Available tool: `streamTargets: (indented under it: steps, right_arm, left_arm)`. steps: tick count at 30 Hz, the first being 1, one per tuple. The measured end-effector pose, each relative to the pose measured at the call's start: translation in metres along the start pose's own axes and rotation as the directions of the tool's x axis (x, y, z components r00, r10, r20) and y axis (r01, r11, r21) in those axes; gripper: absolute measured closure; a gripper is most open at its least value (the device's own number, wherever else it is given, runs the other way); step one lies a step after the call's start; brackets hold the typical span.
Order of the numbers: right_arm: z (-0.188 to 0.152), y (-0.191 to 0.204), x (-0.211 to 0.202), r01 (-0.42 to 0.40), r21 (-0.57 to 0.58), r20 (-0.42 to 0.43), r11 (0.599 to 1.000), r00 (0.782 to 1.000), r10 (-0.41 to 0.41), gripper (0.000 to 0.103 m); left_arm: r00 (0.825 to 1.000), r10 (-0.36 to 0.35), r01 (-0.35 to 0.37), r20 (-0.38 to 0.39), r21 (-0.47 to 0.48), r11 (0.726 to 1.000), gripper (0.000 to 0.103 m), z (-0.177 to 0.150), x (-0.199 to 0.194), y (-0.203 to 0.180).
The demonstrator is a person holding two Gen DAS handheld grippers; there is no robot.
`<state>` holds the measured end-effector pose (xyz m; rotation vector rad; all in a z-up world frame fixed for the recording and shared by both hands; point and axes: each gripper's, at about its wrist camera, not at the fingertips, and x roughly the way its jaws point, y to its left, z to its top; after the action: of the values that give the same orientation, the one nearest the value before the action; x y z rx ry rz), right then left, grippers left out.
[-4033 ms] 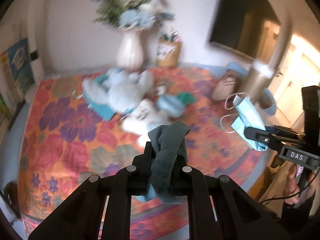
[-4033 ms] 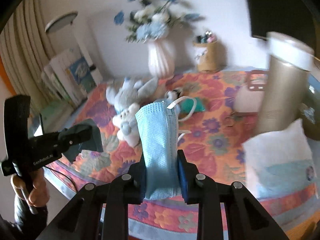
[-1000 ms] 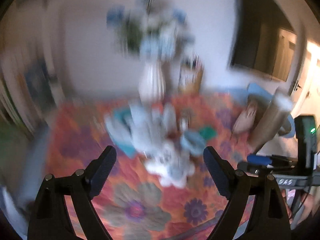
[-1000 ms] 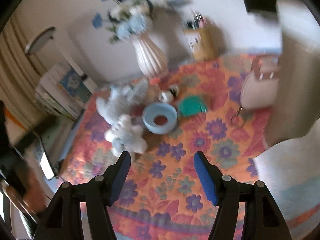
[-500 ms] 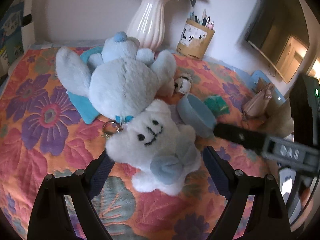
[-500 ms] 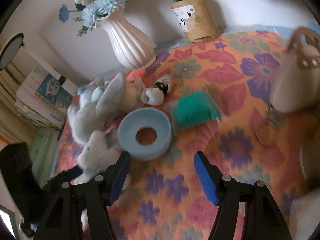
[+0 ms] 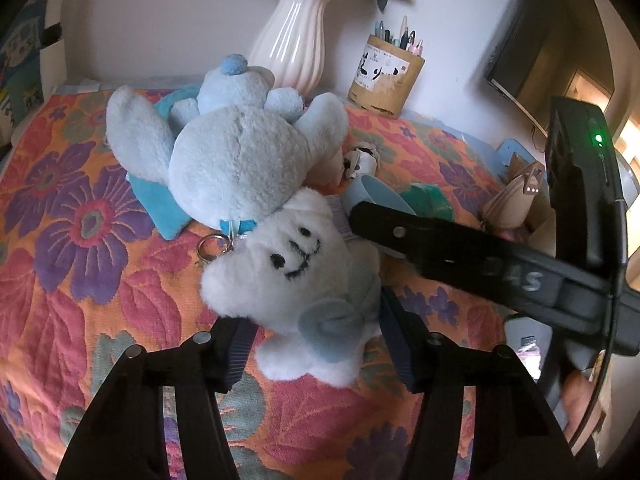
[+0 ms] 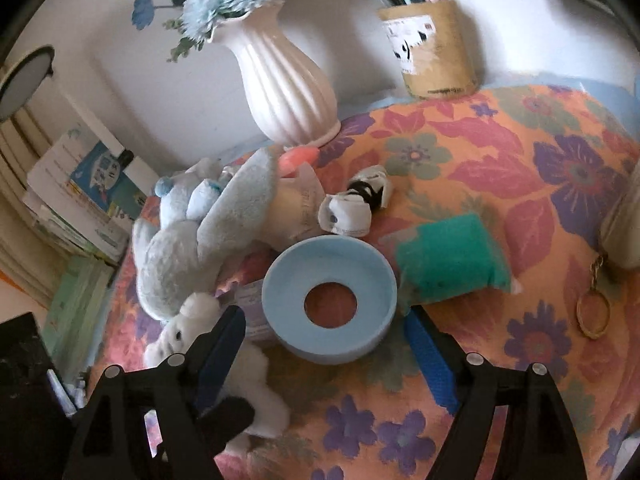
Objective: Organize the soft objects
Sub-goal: 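Grasp the small white plush bear with the left tool while the right tool grasps the light blue ring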
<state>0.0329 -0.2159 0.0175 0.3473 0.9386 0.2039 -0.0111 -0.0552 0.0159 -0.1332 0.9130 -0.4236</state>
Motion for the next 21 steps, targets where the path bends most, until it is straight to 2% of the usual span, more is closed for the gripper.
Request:
streamTargets:
  steps: [2, 5, 9, 13, 15, 18, 20, 21]
  right_arm:
    - [0.000, 0.002, 0.000, 0.020, -0.015, 0.011, 1.000, 1.000, -0.019, 0.041]
    - [-0.003, -0.006, -0.008, -0.016, 0.019, 0.026, 1.000, 1.000, 0.015, 0.042]
    - [-0.018, -0.016, -0.036, -0.047, 0.031, 0.068, 0.998, 0.997, 0.045, 0.042]
    - [-0.043, -0.017, -0.062, 0.000, -0.017, 0.048, 1.000, 0.999, 0.001, 0.042]
    - [-0.059, -0.016, -0.070, 0.066, -0.067, 0.021, 0.996, 0.998, -0.065, 0.042]
    - [-0.072, -0.013, -0.073, 0.118, -0.120, -0.002, 0.986, 0.993, -0.119, 0.042]
    - [-0.077, -0.014, -0.070, 0.126, -0.125, -0.017, 0.984, 0.992, -0.129, 0.037]
    - [-0.079, -0.017, -0.071, 0.124, -0.118, -0.019, 0.985, 0.992, -0.127, 0.035]
  left_arm:
    - [1.000, 0.005, -0.005, 0.002, 0.005, 1.000, 0.049, -0.002, -0.002, 0.000]
    - [1.000, 0.009, -0.009, -0.007, 0.006, 1.000, 0.050, -0.003, -0.007, 0.000]
    - [1.000, 0.016, -0.016, 0.002, 0.064, 0.998, 0.050, -0.015, -0.028, -0.001]
    - [0.998, -0.057, 0.059, -0.022, 0.117, 0.991, 0.050, -0.029, -0.051, 0.000]
    - [0.995, -0.084, 0.090, -0.045, 0.145, 0.985, 0.050, -0.033, -0.056, -0.001]
    - [0.996, -0.050, 0.063, -0.070, 0.198, 0.978, 0.046, -0.039, -0.056, -0.005]
    - [0.997, -0.026, 0.038, -0.068, 0.183, 0.982, 0.045, -0.040, -0.052, -0.002]
    - [0.997, -0.032, 0.043, -0.068, 0.168, 0.985, 0.040, -0.040, -0.051, 0.001]
